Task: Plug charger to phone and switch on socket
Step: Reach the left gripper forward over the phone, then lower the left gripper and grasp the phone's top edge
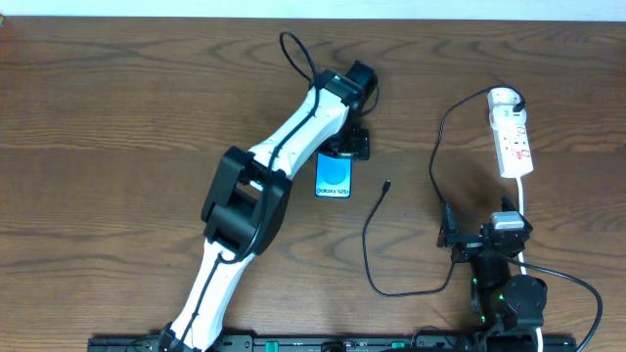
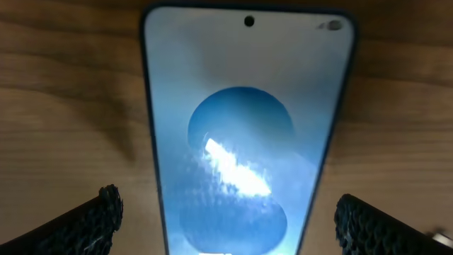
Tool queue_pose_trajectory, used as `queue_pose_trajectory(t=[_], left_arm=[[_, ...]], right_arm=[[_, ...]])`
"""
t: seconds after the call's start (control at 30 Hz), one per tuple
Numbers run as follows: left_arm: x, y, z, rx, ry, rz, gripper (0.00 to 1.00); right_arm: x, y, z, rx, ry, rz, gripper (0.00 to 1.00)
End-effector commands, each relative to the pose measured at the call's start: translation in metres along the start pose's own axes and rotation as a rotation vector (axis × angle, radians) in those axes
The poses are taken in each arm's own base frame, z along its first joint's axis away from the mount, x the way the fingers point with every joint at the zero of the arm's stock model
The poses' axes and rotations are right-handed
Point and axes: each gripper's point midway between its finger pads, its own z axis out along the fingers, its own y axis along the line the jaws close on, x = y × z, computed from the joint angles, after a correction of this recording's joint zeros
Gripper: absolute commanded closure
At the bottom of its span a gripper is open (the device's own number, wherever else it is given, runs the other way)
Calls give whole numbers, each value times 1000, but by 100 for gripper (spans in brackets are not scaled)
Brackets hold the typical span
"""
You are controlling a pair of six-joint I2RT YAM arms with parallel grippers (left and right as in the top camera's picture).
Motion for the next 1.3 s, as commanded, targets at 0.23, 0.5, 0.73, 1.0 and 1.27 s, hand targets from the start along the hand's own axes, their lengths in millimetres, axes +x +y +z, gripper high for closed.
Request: queue_pose_trajectory(t=[0.23, 0.5, 0.73, 1.0, 1.27], left_arm=[[7, -11, 27, -20, 27, 24, 2], [16, -5, 47, -51, 75, 23, 2], [15, -4, 47, -53, 73, 23, 2], [8, 5, 47, -108, 33, 30, 2], [4, 10, 47, -107, 35, 38, 2]], right_arm=[[1, -3, 0, 14, 0, -10, 1], [1, -3, 0, 14, 0, -10, 1], [1, -3, 0, 14, 0, -10, 1], [1, -3, 0, 14, 0, -10, 1], [1, -3, 0, 14, 0, -10, 1]])
